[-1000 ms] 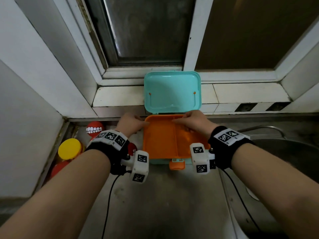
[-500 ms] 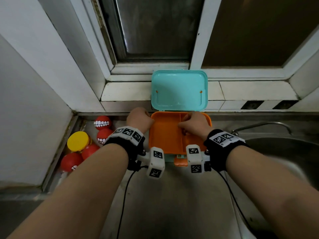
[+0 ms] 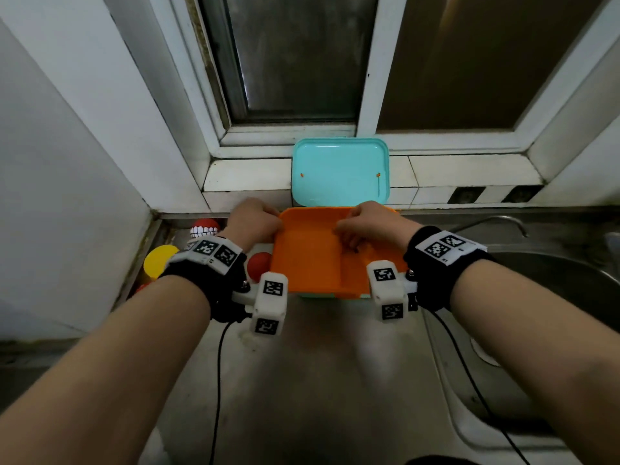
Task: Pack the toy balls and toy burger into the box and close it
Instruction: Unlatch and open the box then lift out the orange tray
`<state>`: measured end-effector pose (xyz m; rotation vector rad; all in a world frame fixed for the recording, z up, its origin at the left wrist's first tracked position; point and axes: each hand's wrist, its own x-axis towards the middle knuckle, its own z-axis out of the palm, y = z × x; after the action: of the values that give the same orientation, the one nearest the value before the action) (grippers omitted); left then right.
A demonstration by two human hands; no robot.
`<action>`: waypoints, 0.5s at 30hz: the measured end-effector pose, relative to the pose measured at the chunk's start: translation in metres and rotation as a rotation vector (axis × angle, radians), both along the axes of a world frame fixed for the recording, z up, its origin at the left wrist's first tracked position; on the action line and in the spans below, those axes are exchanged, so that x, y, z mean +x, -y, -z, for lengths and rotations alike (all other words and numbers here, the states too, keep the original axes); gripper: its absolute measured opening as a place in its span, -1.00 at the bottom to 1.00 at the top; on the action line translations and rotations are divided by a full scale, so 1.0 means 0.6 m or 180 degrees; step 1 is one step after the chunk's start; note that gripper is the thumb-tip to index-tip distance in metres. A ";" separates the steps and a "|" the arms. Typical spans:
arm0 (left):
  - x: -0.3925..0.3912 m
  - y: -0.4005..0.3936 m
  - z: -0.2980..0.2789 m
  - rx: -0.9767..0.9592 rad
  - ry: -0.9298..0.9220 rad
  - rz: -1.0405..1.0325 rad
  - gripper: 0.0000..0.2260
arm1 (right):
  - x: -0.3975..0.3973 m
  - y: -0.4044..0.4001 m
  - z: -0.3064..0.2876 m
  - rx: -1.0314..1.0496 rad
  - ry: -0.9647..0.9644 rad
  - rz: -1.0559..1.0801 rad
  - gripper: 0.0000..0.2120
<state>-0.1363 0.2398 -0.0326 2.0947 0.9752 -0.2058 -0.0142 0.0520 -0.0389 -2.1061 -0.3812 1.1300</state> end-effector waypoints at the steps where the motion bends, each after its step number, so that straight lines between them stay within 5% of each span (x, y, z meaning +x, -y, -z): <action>1: -0.006 -0.014 0.004 -0.0015 -0.0050 -0.0089 -0.82 | 0.001 -0.008 0.004 0.0269 -0.0018 0.0072 -0.82; 4: -0.015 -0.045 0.012 -0.0150 -0.0201 -0.0156 -0.87 | 0.015 -0.029 0.005 0.0809 0.0203 0.0308 -0.71; 6: -0.010 -0.059 0.014 -0.0132 -0.0263 -0.0109 -0.88 | 0.031 -0.044 0.006 0.0500 0.0586 -0.0007 -0.64; 9: -0.014 -0.081 0.012 -0.0095 -0.0317 -0.0127 -0.88 | 0.036 -0.063 0.011 -0.0136 0.0768 -0.0634 -0.78; 15: -0.033 -0.115 -0.001 0.0050 -0.0356 -0.0135 -0.89 | 0.014 -0.087 0.012 -0.0150 0.0786 -0.0705 -0.88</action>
<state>-0.1559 0.3089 -0.0318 2.0931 1.0896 -0.2971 -0.0058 0.1041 -0.0463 -2.2955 -0.7255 1.0091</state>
